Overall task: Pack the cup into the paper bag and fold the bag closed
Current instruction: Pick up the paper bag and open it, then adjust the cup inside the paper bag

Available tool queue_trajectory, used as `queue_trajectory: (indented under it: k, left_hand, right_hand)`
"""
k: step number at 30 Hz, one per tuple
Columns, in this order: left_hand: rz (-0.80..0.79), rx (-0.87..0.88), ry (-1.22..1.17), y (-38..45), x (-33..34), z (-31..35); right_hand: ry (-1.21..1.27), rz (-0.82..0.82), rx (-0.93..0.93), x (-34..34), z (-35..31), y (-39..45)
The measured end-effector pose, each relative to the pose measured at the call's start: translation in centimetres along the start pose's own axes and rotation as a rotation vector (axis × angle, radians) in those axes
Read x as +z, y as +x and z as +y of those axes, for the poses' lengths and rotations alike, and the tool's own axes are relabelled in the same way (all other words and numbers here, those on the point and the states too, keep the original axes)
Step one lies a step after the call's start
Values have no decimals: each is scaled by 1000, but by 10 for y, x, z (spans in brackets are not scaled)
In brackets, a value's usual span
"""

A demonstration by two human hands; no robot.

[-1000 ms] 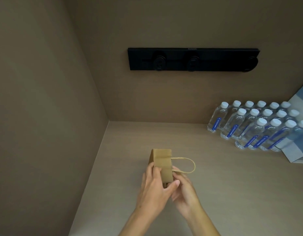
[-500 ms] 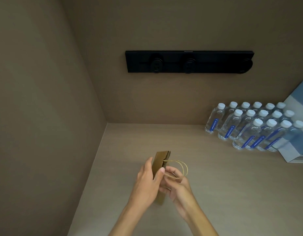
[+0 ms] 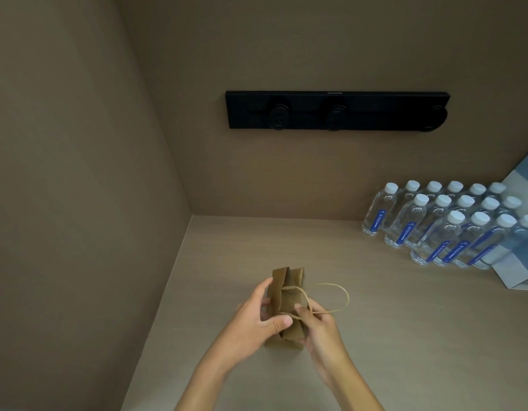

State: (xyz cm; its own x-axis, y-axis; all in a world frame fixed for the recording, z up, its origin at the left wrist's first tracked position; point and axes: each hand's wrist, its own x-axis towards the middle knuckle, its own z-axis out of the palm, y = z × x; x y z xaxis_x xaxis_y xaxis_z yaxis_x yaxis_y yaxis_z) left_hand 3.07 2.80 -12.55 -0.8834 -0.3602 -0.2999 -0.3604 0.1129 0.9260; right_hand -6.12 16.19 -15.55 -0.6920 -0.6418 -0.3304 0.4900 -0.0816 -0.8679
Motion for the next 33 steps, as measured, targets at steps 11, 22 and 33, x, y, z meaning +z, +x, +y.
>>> queue_trajectory:
  k: [11, 22, 33]
  left_hand:
    - [142, -187, -180, 6, 4, -4]
    - [474, -226, 368, 2, -17, -5]
    - [390, -182, 535, 0, -41, 27]
  right_hand:
    - [-264, 167, -11, 15, -2, -8]
    - [-756, 242, -35, -1, -40, -22]
    - [-1162, 133, -170, 3, -43, -68]
